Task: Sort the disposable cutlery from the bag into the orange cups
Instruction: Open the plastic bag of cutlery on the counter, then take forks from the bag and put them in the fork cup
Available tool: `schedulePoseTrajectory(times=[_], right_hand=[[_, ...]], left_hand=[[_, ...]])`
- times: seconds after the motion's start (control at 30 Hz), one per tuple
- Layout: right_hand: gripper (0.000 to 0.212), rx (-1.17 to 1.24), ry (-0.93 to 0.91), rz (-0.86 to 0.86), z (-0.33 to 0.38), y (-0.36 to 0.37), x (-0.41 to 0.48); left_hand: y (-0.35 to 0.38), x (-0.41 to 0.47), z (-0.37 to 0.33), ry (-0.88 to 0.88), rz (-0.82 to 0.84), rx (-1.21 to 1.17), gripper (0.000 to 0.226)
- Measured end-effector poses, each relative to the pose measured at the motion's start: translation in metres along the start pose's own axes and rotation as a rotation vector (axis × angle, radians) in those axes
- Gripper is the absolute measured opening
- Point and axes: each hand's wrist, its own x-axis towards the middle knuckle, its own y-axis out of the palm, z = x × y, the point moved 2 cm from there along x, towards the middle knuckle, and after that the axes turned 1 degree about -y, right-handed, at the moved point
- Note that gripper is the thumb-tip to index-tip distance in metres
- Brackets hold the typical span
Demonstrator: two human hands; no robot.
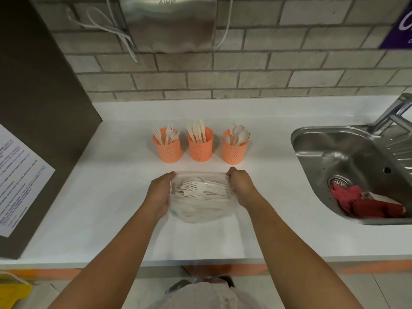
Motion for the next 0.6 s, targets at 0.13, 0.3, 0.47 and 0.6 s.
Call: schedulePoseTrajectory(times=[0.13,0.3,0.47,0.6], right_hand=[[0.015,-0.002,0.017,0.013,-0.003,-0.004,0.0],[0.035,-0.364,-0.234,-0.036,-0.007,-0.001,-0.001],[0.033,-0.672,-0.826,-0.211,0.001,0.005,-0.029],[0.037,-0.9,-0.921,0.06,0.002,0.019,-0.041]], left_hand=[[-0.001,0.002,0.008,-0.053,0.024,0.04,0.025],[-0.007,0.004,0.007,0.151,-0.109,0.398,0.026],[-0.01,-0.003,0.006,0.31,-0.121,0.601,0.031],[-0.01,-0.008,0.005,0.446,-0.151,0.703,0.047]])
